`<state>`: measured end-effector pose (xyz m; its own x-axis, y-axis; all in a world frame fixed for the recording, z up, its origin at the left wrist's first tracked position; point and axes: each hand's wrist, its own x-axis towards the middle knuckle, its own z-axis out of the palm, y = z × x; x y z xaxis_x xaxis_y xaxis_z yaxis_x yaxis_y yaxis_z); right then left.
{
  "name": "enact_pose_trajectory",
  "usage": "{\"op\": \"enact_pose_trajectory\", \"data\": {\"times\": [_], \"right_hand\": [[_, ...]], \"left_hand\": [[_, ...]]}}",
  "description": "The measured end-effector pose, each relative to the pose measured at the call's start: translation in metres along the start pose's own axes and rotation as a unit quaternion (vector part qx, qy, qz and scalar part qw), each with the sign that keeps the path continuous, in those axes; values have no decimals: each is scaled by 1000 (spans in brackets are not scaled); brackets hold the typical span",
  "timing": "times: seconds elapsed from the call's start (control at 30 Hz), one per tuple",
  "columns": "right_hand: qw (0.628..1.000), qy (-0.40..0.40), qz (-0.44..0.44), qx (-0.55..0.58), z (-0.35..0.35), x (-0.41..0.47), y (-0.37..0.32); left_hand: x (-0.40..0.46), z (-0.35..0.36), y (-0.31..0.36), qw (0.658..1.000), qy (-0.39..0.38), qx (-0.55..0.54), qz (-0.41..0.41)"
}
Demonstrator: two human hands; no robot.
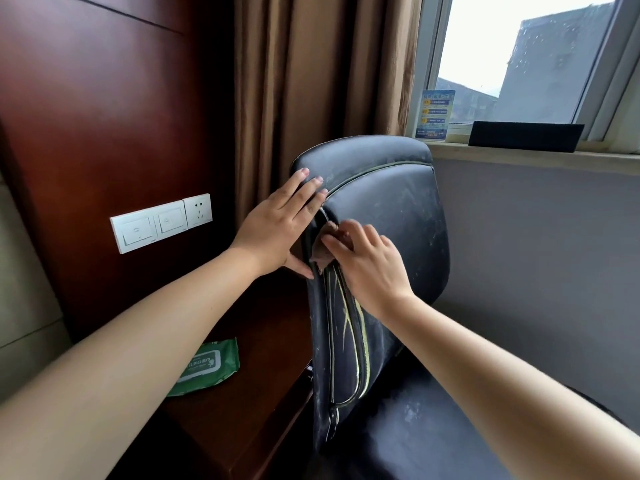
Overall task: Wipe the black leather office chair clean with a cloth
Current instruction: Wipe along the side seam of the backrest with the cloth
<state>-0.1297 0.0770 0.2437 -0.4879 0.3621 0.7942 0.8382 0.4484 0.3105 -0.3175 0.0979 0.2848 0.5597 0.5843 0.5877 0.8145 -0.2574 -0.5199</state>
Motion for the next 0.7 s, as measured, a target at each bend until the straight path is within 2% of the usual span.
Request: {"op": "enact_pose_trajectory", "data": {"times": [0.23,0.47,0.7], "right_hand": [[999,-39,-8,6,3,-15,-7],[999,-34,3,-9,-2,-6,-5],[999,-30,-32,1,-1,-15,-3]], "left_hand": [[-1,-1,1,1000,-16,5,3],[-3,2,2,1000,-16,-6,1],[-3,7,2,1000,-10,-14,1]]}}
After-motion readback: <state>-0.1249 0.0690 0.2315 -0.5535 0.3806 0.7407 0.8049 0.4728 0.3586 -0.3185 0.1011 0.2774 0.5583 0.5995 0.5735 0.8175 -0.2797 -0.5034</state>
